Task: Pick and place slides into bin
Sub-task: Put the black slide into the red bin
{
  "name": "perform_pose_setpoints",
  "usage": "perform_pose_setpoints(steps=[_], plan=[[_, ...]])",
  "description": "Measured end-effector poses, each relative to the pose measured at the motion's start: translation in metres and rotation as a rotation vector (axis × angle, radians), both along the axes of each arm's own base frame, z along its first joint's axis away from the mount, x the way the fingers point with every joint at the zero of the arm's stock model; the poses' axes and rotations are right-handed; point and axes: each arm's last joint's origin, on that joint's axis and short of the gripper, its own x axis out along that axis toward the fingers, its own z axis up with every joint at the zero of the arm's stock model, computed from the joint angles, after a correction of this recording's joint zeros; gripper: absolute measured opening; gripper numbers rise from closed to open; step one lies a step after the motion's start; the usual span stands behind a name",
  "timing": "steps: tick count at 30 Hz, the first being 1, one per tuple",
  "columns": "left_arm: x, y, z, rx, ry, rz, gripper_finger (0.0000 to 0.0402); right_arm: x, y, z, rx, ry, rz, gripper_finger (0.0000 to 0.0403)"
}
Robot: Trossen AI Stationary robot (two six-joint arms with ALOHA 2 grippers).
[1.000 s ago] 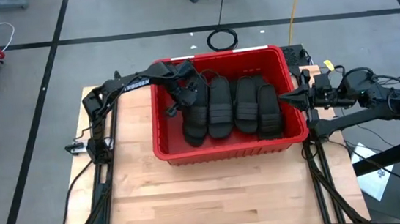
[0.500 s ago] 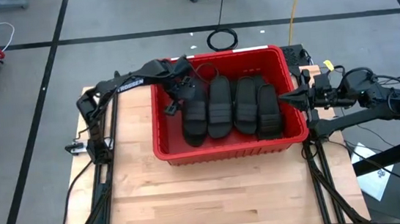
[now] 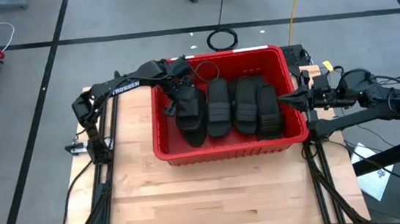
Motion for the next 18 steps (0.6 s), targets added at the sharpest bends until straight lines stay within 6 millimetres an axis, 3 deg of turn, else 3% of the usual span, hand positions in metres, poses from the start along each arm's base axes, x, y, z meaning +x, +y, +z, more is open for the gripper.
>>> perform_pose_setpoints(steps=[7,15,18], plan=[[-0.003,-0.013,0.005,0.295,0.194,0.0,0.0153,0.0,0.0,-0.002,-0.002,0.022,0.0,0.0],[-0.013,-0.015,0.01,0.199,0.297,0.211,0.0023,0.0,0.0,-0.003,-0.008,0.028,0.001,0.0],[-0.012,-0.015,0.006,0.176,0.313,0.254,0.0008,0.0,0.0,-0.003,-0.016,0.031,0.002,0.0]])
